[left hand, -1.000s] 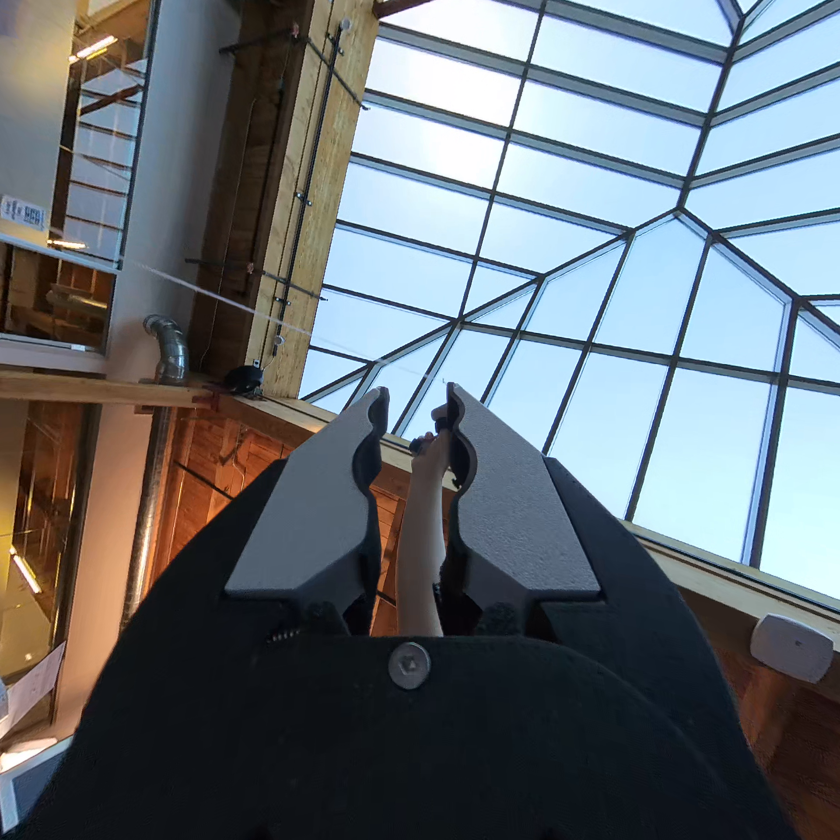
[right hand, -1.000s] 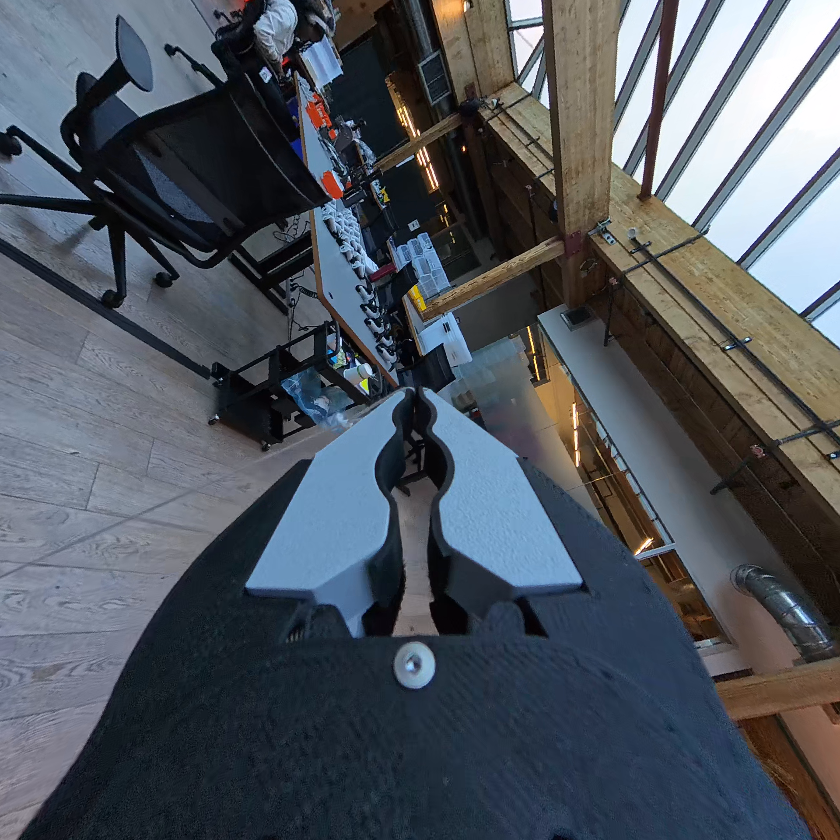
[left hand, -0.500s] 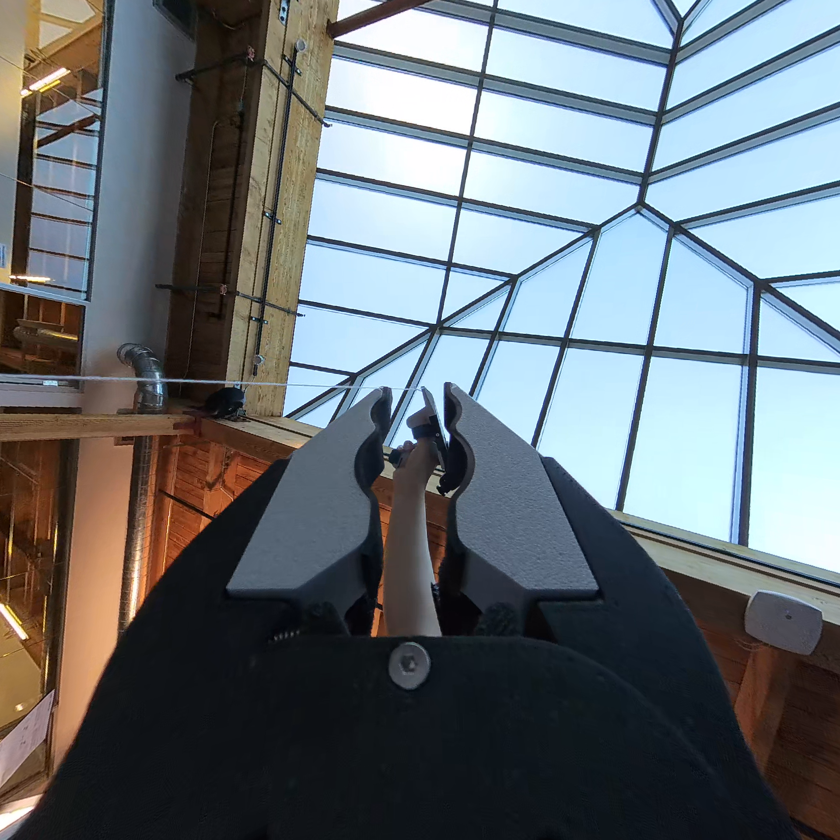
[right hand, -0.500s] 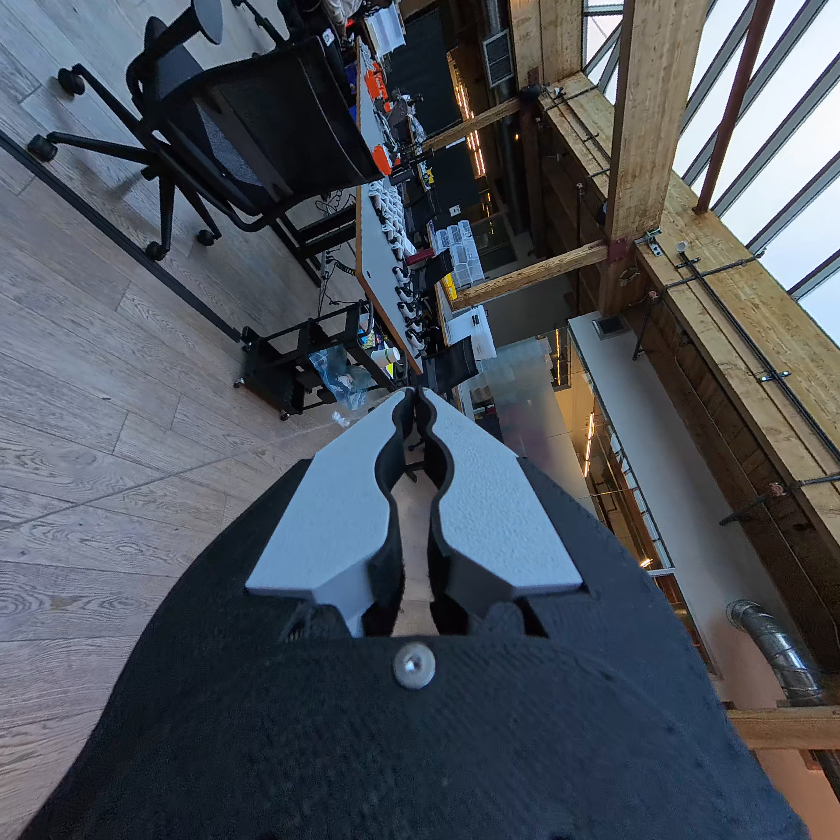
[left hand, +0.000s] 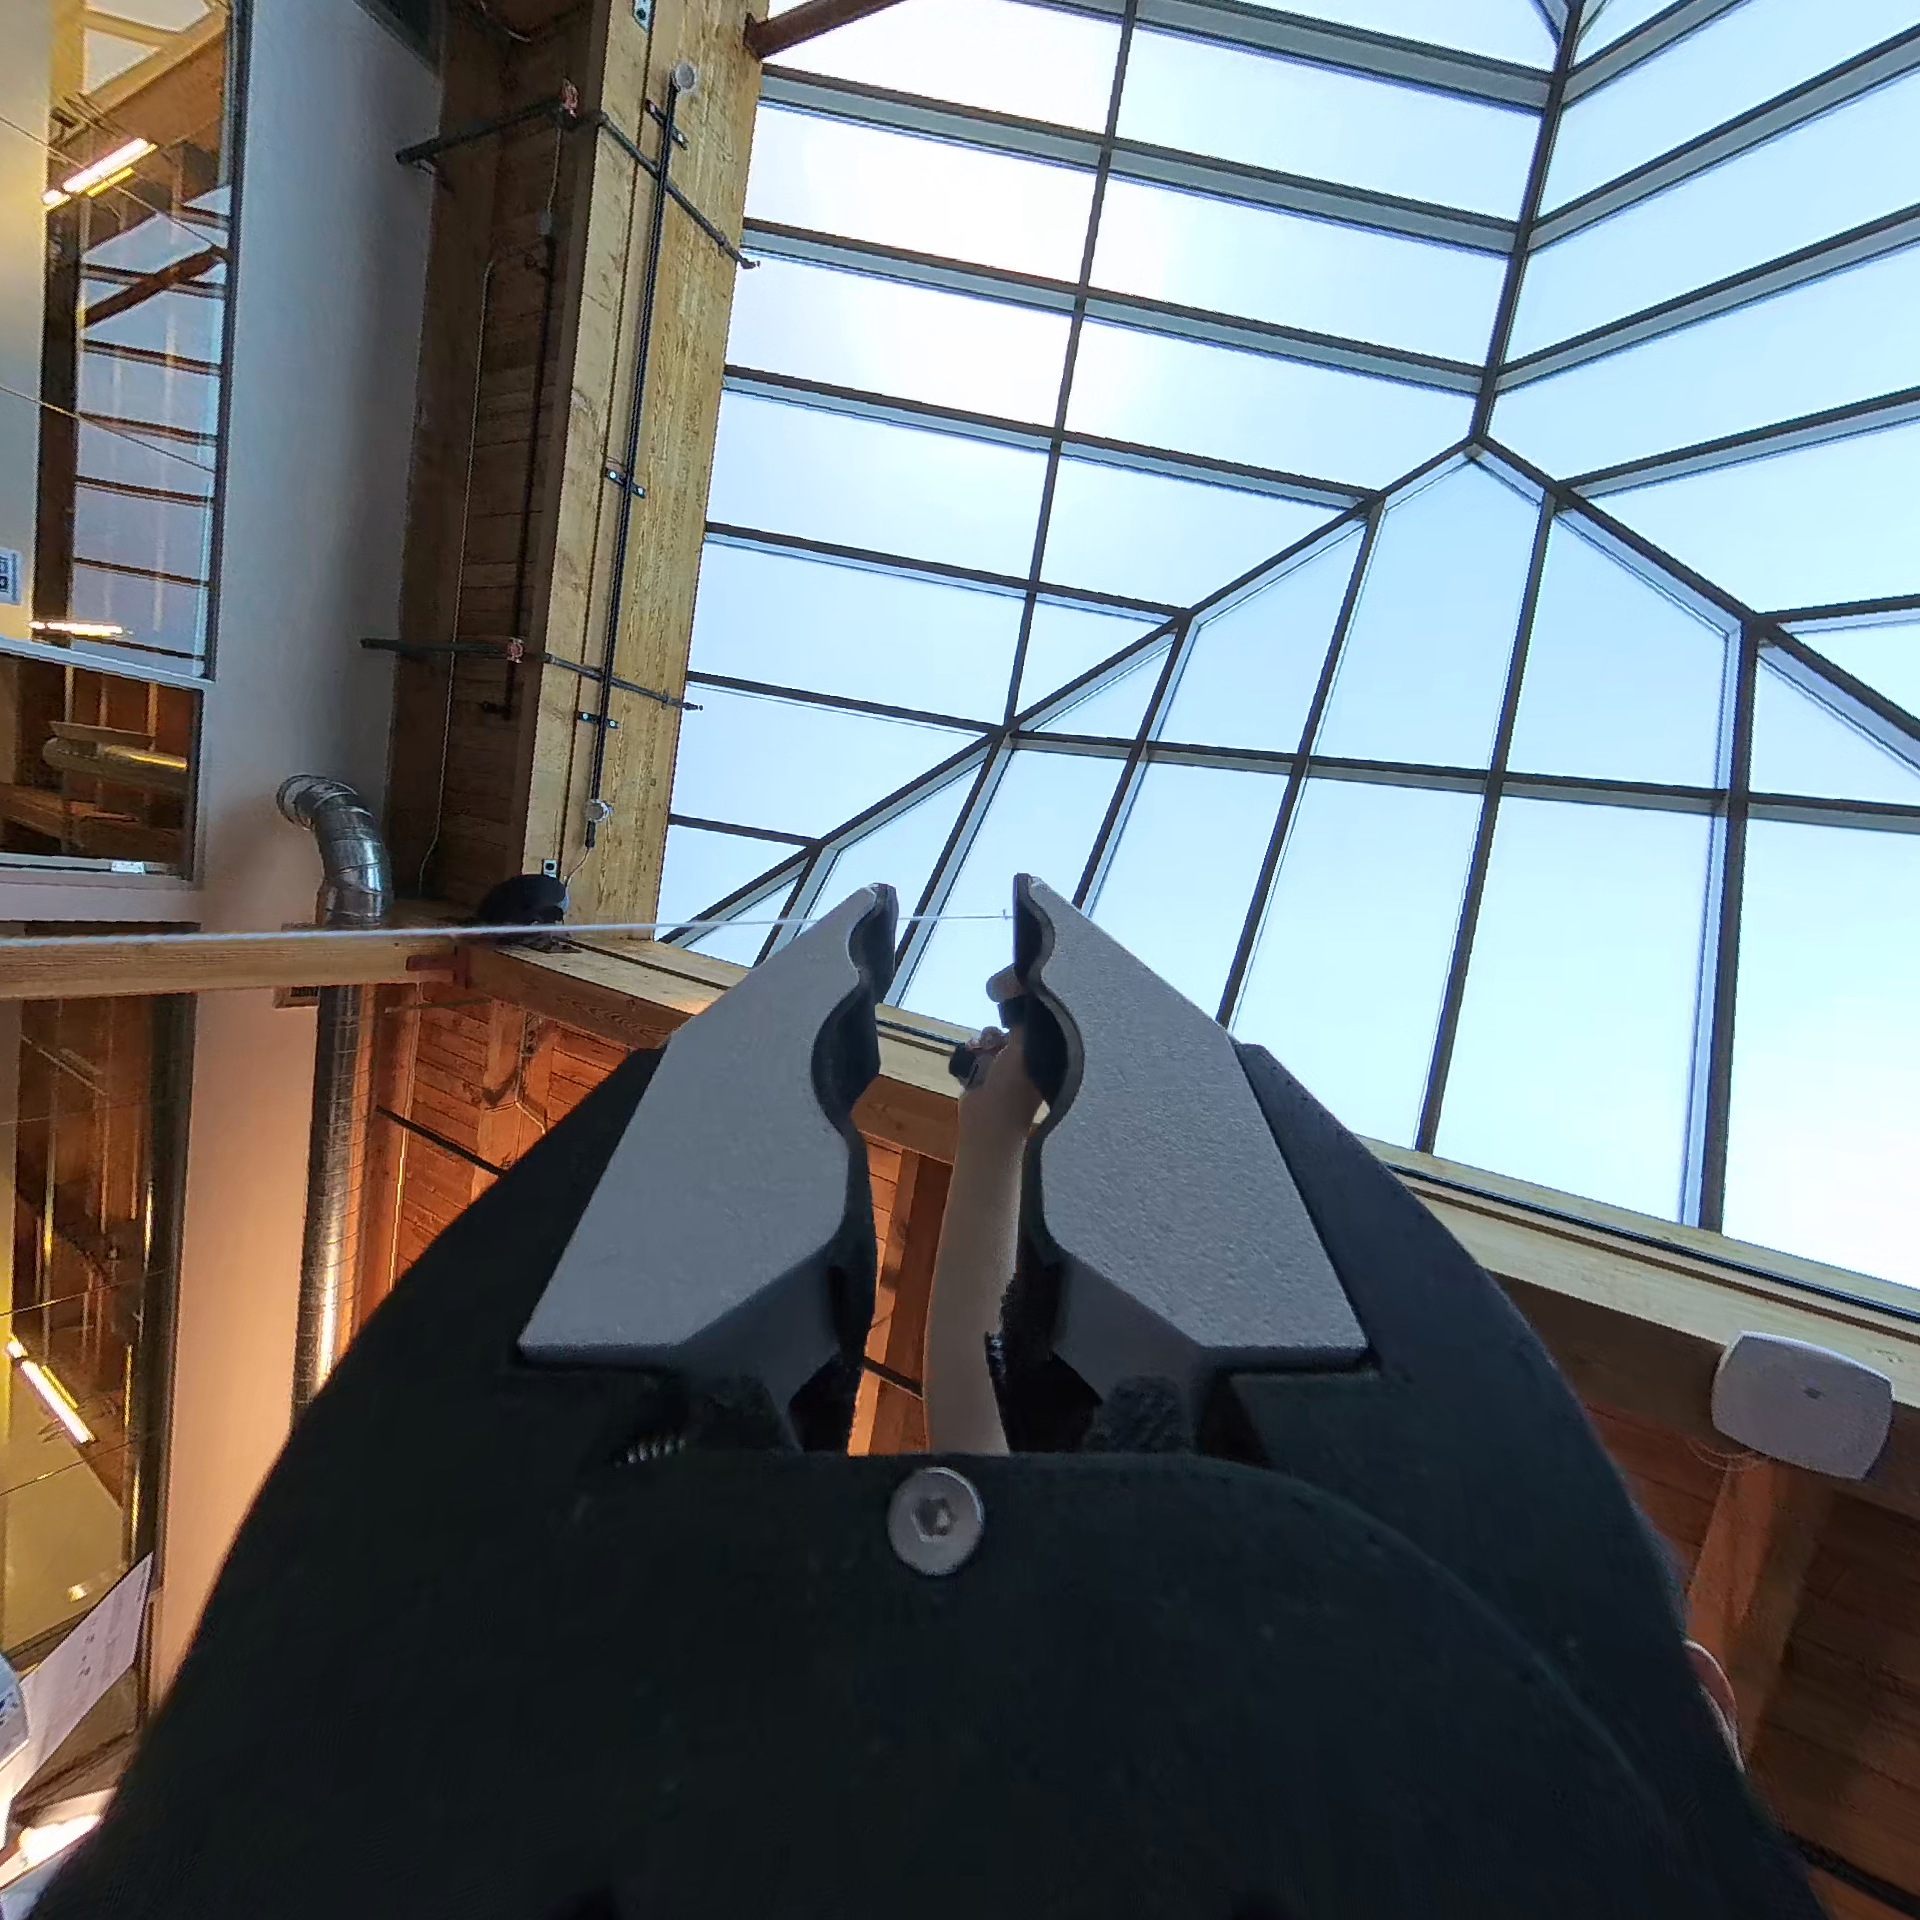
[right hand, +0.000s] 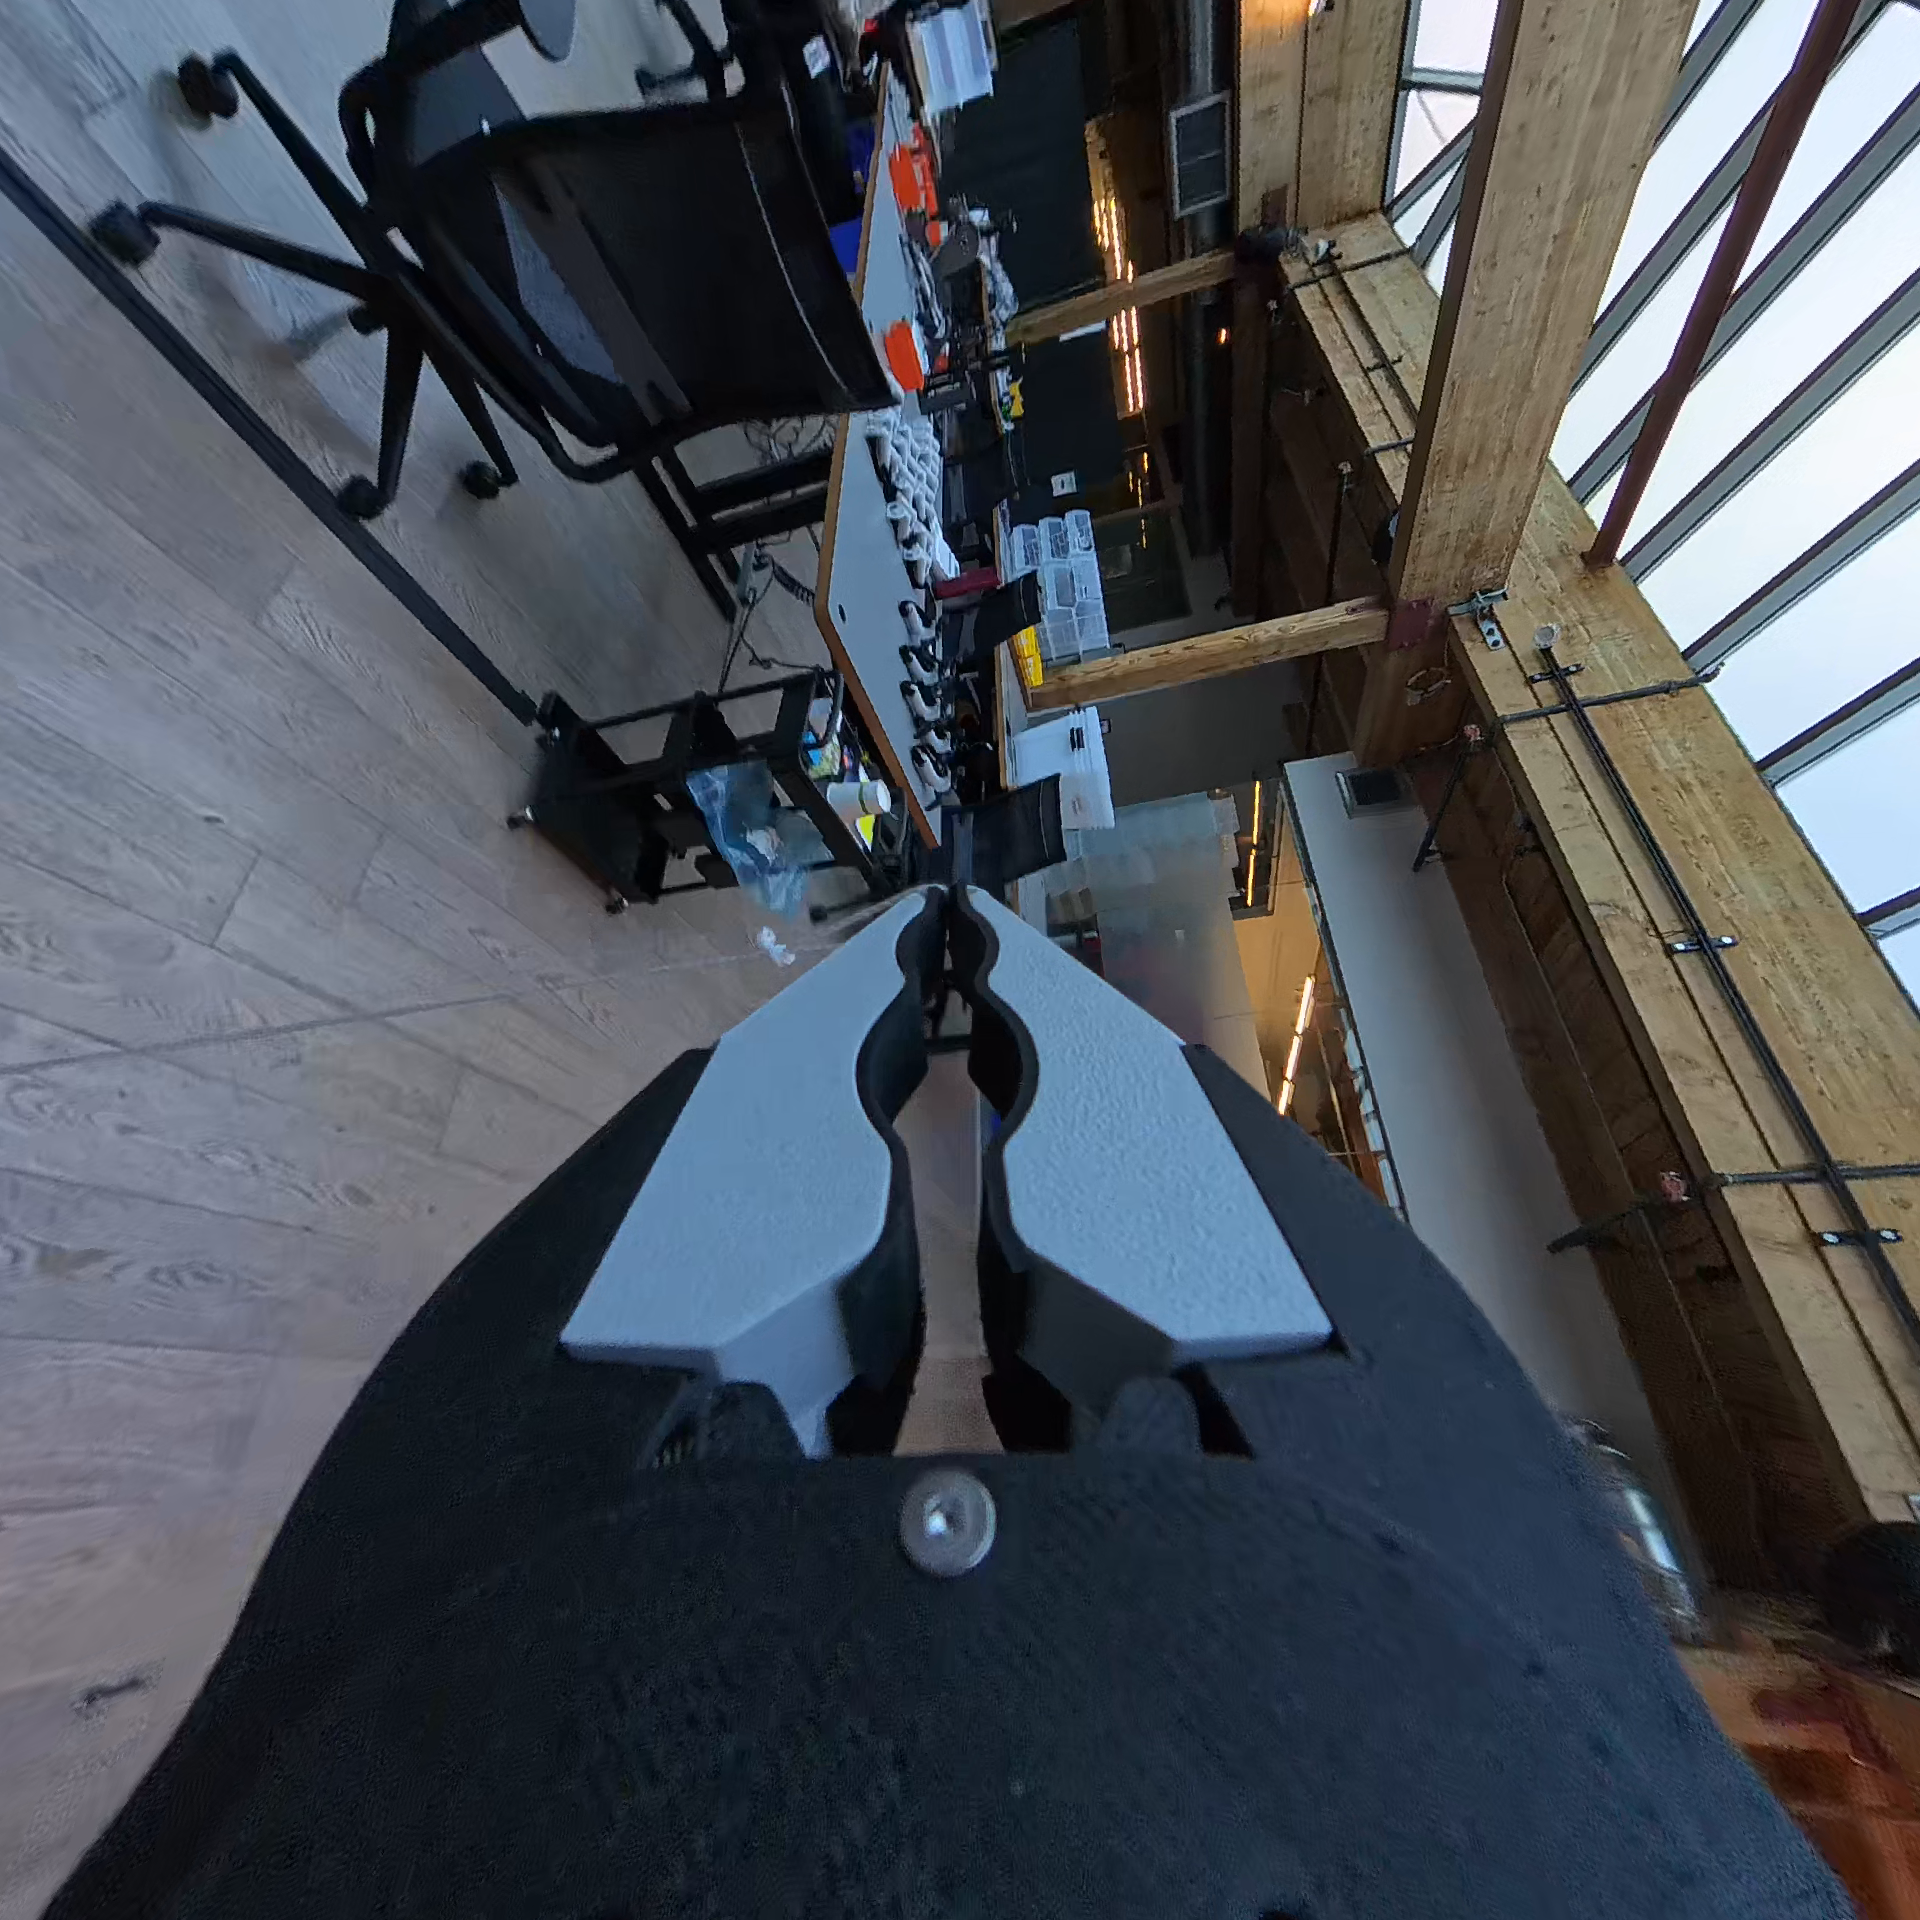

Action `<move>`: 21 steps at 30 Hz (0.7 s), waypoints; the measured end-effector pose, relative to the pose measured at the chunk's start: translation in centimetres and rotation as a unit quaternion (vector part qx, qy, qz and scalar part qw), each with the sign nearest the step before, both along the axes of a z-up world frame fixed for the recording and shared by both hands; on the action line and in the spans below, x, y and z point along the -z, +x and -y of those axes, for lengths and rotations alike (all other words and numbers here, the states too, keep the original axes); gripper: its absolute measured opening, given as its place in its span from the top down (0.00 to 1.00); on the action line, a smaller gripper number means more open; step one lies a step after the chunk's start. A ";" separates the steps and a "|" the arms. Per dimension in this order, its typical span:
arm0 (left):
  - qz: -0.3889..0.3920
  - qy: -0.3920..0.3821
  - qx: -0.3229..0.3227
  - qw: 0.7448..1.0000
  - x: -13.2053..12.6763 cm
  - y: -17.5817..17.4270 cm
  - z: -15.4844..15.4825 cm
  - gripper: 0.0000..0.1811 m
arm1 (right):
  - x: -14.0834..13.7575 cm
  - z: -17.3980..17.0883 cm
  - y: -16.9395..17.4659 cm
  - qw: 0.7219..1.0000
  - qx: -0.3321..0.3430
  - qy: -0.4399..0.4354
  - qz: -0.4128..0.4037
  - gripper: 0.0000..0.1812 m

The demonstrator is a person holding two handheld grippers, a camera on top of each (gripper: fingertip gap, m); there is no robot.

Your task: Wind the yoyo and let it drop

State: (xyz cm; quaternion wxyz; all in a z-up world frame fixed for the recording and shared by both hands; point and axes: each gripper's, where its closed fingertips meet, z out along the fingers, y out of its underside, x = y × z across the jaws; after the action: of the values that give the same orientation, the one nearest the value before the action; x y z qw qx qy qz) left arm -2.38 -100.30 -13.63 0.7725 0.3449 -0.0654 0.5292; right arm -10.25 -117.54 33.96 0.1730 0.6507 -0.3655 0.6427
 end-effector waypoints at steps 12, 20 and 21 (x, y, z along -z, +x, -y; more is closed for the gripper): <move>0.007 -0.013 -0.001 1.000 -1.0 0.1 -0.4 0.89 | -18.7 -7.0 -5.4 0.984 -0.001 0.003 0.177 1.00; 0.019 -0.002 -0.014 1.000 -0.6 0.8 -0.7 0.89 | -14.2 -5.0 -3.9 0.992 0.027 0.012 0.122 1.00; 0.017 -0.002 -0.015 1.000 -0.5 1.0 -0.7 0.89 | -14.0 -5.1 -3.7 0.993 0.026 0.010 0.118 1.00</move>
State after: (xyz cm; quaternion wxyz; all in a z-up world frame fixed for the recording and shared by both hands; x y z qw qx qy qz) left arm -1.42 -99.56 -13.15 0.7636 0.3354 -0.0723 0.5470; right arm -13.92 -112.44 47.94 0.1385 0.5622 -0.4069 0.7065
